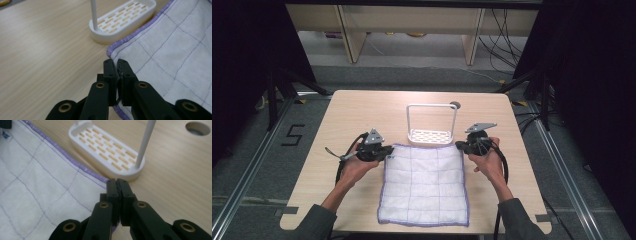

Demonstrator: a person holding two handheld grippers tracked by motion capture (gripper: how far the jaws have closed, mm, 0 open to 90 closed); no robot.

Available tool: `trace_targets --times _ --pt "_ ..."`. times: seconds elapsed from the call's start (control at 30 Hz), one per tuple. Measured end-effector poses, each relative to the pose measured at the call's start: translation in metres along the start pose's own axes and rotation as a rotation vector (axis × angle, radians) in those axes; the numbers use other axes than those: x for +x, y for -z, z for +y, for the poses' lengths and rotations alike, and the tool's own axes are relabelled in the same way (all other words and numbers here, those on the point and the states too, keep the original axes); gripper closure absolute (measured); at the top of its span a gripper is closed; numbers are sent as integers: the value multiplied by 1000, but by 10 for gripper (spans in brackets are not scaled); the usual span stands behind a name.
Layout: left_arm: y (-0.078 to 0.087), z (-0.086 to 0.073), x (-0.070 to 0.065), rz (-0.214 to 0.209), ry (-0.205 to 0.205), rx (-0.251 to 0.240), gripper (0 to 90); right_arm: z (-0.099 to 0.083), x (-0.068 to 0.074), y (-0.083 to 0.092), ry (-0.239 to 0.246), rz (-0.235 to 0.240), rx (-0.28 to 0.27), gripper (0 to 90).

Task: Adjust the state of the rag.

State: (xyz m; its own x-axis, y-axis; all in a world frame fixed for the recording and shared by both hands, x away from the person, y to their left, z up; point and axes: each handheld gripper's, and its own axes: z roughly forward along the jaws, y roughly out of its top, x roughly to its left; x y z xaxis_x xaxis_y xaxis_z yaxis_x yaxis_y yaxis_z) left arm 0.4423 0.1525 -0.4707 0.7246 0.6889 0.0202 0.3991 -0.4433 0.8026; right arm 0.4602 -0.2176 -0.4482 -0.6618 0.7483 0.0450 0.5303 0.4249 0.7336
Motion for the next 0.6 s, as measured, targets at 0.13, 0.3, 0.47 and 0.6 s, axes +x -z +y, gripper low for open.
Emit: trace_targets --times 0.13,0.3,0.47,0.6 --pt "11 12 4 25 -4 -42 858 8 -2 10 -4 6 -52 893" --pt "28 11 -4 13 -12 -100 858 9 11 34 14 23 -86 893" --pt "50 -4 -26 -6 -53 -139 858 -10 30 56 47 50 -125 893" --pt "60 -12 -38 -2 -85 -149 857 -25 42 66 43 66 -128 893"
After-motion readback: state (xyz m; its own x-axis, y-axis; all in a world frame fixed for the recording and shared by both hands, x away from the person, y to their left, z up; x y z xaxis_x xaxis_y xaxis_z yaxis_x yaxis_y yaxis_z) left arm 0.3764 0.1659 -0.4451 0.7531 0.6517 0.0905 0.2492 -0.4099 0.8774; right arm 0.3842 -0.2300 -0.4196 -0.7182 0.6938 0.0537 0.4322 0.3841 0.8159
